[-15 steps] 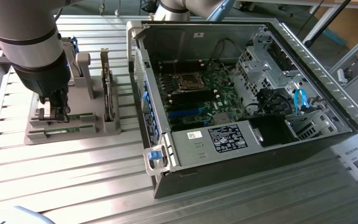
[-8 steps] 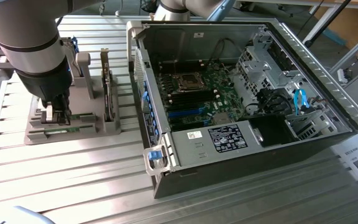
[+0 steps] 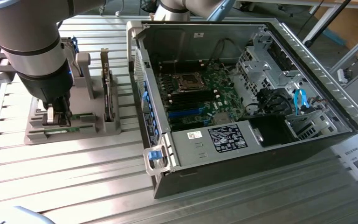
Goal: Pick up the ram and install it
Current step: 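Pick up the ram and move it above insertion slot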
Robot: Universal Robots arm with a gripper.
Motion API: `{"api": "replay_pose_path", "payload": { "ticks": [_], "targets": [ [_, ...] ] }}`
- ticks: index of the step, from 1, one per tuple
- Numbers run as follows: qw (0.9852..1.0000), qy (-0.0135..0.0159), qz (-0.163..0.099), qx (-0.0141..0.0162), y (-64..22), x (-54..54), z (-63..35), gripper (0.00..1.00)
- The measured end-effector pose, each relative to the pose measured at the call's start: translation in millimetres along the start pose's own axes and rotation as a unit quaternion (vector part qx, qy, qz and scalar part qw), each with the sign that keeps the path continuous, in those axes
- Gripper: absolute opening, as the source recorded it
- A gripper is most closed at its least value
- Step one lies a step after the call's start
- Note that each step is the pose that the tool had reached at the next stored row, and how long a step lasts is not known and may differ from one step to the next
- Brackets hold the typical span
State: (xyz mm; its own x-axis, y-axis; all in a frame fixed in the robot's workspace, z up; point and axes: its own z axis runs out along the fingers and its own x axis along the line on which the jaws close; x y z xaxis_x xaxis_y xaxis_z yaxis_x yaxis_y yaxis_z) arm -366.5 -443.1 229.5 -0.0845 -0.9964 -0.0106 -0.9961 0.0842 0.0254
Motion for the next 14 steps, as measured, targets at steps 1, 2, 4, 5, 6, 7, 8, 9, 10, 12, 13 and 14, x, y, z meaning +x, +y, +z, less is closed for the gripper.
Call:
{"api": "replay_pose_path", "payload": {
  "ticks": [1,2,4,5,6,7,8,9,10,12,13,14],
  "targets": [
    [1.0,0.0,0.0,0.0,0.0,0.0,0.0,0.3],
    [1.0,-0.0001,0.0,0.0001,0.0,0.0,0.1,0.3],
    [1.0,-0.0001,0.0,0.0001,0.0,0.0,0.2,0.3],
    [1.0,-0.0002,0.0,0.0002,-0.1,0.0,0.5,0.3],
    [1.0,-0.0002,0.0,0.0002,-0.1,0.0,0.9,0.3],
    [1.0,-0.0002,0.0,0.0002,-0.1,0.0,1.3,0.3],
    [1.0,-0.0001,0.0,0.0002,-0.1,0.0,1.7,0.3],
    [1.0,-0.0001,0.0,0.0002,-0.1,0.0,2.2,0.3],
    [1.0,-0.0001,0.0,0.0002,-0.1,0.0,2.6,0.3],
    [1.0,-0.0001,0.0,0.0001,-0.1,0.0,2.9,0.3],
    [1.0,-0.0001,0.0,0.0001,-0.1,0.0,2.9,0.3],
    [1.0,0.0,0.0,0.0001,-0.1,0.0,2.9,0.3]
  ]
}}
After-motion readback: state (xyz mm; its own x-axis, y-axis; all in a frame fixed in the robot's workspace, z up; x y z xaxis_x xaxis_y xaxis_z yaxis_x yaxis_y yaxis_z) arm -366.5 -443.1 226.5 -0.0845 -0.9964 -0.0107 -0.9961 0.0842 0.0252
